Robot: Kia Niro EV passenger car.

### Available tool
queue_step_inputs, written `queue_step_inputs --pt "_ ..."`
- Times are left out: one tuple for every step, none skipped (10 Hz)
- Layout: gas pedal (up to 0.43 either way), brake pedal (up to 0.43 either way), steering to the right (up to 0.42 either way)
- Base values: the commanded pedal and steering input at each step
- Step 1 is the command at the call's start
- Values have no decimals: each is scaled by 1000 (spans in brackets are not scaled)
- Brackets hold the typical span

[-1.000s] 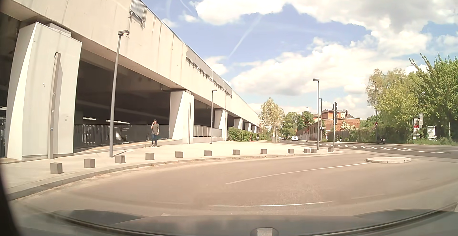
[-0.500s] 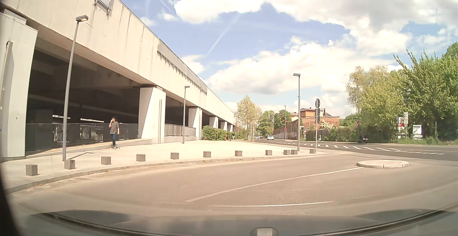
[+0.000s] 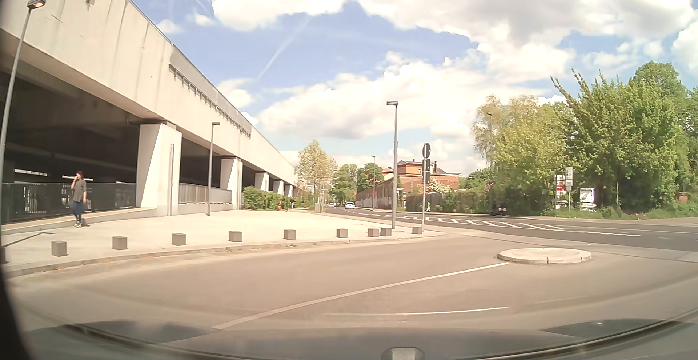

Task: Follow the waypoints while adhering to traffic rules and regulations

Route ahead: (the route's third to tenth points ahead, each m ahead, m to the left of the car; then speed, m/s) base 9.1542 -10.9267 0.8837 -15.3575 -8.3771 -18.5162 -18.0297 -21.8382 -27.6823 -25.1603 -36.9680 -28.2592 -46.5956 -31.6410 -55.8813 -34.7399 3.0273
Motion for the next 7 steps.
queue_step_inputs --pt "39 18 479" --pt "39 18 516" --pt "47 18 561" --pt "47 18 608" --pt "59 18 647" --pt "67 18 684" --pt "67 18 716"
